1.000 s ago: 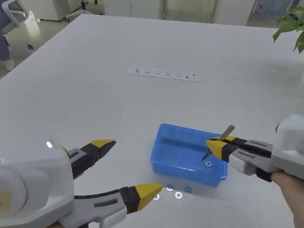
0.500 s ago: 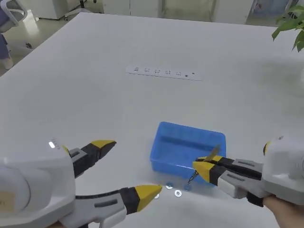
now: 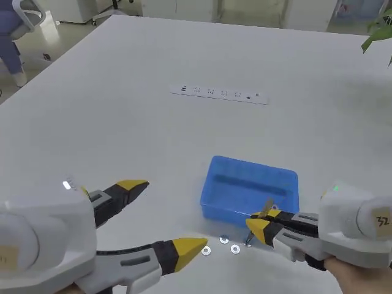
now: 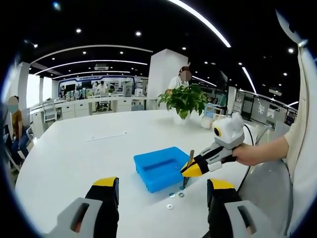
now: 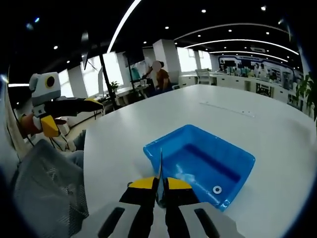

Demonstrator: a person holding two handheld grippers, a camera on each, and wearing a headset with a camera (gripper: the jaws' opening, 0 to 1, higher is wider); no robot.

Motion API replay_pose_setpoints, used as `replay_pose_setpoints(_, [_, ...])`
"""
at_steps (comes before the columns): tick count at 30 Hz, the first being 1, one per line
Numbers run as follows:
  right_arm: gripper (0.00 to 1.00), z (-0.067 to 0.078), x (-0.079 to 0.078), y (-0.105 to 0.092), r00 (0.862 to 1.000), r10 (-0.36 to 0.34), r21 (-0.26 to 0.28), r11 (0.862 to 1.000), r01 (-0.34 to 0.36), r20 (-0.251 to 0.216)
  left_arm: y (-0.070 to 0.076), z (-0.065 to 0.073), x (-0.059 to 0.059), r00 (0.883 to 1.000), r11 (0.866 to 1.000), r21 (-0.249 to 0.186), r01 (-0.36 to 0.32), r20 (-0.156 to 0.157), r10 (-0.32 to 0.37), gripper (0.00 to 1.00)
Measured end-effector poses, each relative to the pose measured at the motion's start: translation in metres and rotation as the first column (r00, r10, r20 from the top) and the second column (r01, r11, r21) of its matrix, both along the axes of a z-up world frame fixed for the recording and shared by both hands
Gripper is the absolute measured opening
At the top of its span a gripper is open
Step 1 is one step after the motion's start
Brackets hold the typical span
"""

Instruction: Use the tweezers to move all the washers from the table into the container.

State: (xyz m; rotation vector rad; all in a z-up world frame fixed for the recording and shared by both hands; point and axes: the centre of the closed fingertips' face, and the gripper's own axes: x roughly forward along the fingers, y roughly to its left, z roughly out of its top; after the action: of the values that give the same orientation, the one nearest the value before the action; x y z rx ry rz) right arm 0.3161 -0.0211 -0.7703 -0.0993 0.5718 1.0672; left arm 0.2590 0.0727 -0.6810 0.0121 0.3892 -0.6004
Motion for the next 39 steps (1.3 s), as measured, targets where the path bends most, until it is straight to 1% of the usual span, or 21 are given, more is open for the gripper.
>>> replay_pose_setpoints(1, [0.03,-0.002,-0.001,0.001,1.0,0.009,-0.012,1.0,-0.008,0.004,0.0,-0.001,0.0,1.0,1.0,0.002,0.0,-0.003,0.0,0.73])
replay_pose_setpoints(4, [0.03,-0.001,-0.001,0.002,1.0,0.009,-0.009,1.0,-0.009,0.007,0.0,-0.001,0.001,1.0,1.0,0.003,0.003,-0.001,-0.003,0.73])
replay_pose_setpoints(7, [0.03,-0.001,-0.002,0.002,1.0,0.015,-0.019,1.0,-0.014,0.018,-0.001,0.0,0.001,1.0,1.0,0.001,0.006,0.002,-0.006,0.73])
replay_pose_setpoints(13, [0.04,-0.001,-0.003,0.003,1.0,0.016,-0.016,1.0,-0.016,-0.005,-0.002,0.0,0.001,1.0,1.0,0.005,0.013,0.0,-0.013,0.73])
replay_pose_setpoints(15, [0.04,-0.001,-0.006,0.004,0.999,0.035,-0.009,0.999,-0.035,-0.008,-0.003,0.0,0.001,1.0,1.0,0.005,0.015,0.002,-0.015,0.73])
replay_pose_setpoints(16, [0.04,-0.001,-0.008,0.004,0.999,0.043,-0.007,0.999,-0.044,-0.018,-0.003,0.0,0.001,1.0,1.0,0.005,0.015,0.002,-0.015,0.73])
replay_pose_setpoints(19, [0.04,-0.001,-0.008,0.004,0.999,0.043,-0.009,0.999,-0.043,-0.021,-0.002,0.001,0.0,1.0,1.0,0.003,0.016,0.003,-0.016,0.73])
replay_pose_setpoints(22, [0.04,-0.002,-0.011,0.006,0.998,0.056,-0.007,0.998,-0.056,-0.035,-0.003,0.001,0.0,1.0,1.0,0.001,0.017,0.004,-0.017,0.73])
replay_pose_setpoints(32, [0.04,-0.002,-0.017,0.009,0.995,0.088,-0.015,0.996,-0.089,-0.042,-0.004,0.002,-0.001,1.0,1.0,0.003,0.024,0.008,-0.024,0.72])
replay_pose_setpoints(37, [0.04,-0.001,-0.019,0.008,0.995,0.089,-0.017,0.996,-0.089,-0.044,-0.004,0.002,0.0,1.0,1.0,0.003,0.024,0.01,-0.025,0.72])
replay_pose_setpoints(39, [0.03,-0.003,-0.02,0.006,0.995,0.092,-0.026,0.995,-0.093,-0.048,-0.004,0.002,0.0,1.0,1.0,0.003,0.026,0.011,-0.026,0.72])
